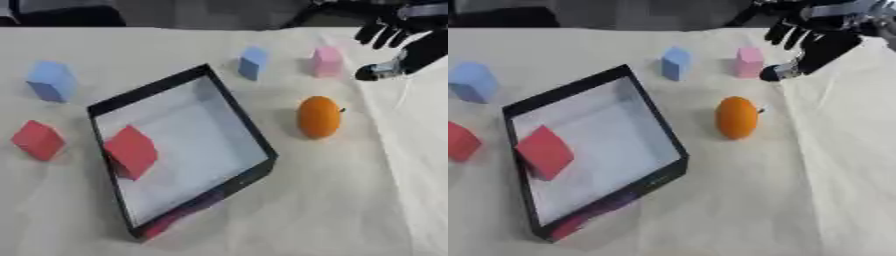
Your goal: Pick up objects on the table and place them in the box.
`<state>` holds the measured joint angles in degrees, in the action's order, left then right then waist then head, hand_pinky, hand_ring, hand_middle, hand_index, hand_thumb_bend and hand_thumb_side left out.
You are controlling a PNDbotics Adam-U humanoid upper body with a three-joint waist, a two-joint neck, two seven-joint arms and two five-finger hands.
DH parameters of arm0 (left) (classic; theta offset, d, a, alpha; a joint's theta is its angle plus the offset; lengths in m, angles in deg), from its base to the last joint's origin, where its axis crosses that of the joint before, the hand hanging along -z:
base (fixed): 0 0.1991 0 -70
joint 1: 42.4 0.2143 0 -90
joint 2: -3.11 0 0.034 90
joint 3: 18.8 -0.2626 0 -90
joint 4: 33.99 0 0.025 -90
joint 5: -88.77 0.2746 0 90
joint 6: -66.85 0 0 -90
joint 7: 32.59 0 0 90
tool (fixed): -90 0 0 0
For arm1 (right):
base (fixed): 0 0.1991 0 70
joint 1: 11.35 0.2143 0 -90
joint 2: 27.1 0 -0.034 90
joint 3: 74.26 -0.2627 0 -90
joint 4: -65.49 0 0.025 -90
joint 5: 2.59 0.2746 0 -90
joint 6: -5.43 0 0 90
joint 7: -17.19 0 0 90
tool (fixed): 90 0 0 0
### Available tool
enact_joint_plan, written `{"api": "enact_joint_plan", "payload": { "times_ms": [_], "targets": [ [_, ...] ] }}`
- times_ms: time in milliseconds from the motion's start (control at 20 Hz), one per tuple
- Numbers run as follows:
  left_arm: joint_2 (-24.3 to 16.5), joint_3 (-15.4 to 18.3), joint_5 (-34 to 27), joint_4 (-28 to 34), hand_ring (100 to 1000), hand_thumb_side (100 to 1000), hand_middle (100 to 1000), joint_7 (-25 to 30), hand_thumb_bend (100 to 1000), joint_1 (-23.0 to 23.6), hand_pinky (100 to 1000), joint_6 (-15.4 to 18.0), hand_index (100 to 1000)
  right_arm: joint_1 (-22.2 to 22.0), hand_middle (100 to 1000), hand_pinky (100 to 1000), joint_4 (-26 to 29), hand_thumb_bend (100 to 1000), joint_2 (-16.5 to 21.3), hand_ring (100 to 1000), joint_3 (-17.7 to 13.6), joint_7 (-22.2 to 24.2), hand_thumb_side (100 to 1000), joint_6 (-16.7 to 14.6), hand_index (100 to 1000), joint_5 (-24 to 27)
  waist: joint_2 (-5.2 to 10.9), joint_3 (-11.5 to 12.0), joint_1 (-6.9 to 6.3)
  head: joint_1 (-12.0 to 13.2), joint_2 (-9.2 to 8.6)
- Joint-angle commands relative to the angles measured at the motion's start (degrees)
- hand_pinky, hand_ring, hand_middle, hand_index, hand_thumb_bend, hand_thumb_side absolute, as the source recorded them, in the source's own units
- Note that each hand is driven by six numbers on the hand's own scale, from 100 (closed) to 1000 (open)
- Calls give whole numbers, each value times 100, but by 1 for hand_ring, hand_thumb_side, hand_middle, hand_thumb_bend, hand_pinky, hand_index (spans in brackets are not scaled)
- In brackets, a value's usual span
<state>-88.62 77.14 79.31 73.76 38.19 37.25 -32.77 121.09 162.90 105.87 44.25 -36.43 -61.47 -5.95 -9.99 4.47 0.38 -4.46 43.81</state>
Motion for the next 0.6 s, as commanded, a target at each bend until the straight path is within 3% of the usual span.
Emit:
{"api": "enact_joint_plan", "payload": {
  "times_ms": [50,300,500,600],
  "targets": [
    [-161,3,38,86,853,767,850,27,553,-42,903,0,904,32,826,851,388,481,225,843,73,-50,423,232,882,31,135,11,48,-1,13],
    [-147,-19,37,79,853,770,850,55,550,-39,903,-15,902,60,829,852,656,490,200,847,292,6,429,458,884,-15,124,15,41,-17,30],
    [-134,-23,37,83,853,771,850,77,550,-45,903,-20,900,123,829,852,551,501,54,849,462,56,405,555,883,-91,101,26,31,-10,31],
    [-121,-25,34,79,853,772,850,87,549,-45,904,-24,899,161,836,854,456,485,-44,855,548,73,435,571,887,-116,84,33,23,-8,31]
  ]
}}
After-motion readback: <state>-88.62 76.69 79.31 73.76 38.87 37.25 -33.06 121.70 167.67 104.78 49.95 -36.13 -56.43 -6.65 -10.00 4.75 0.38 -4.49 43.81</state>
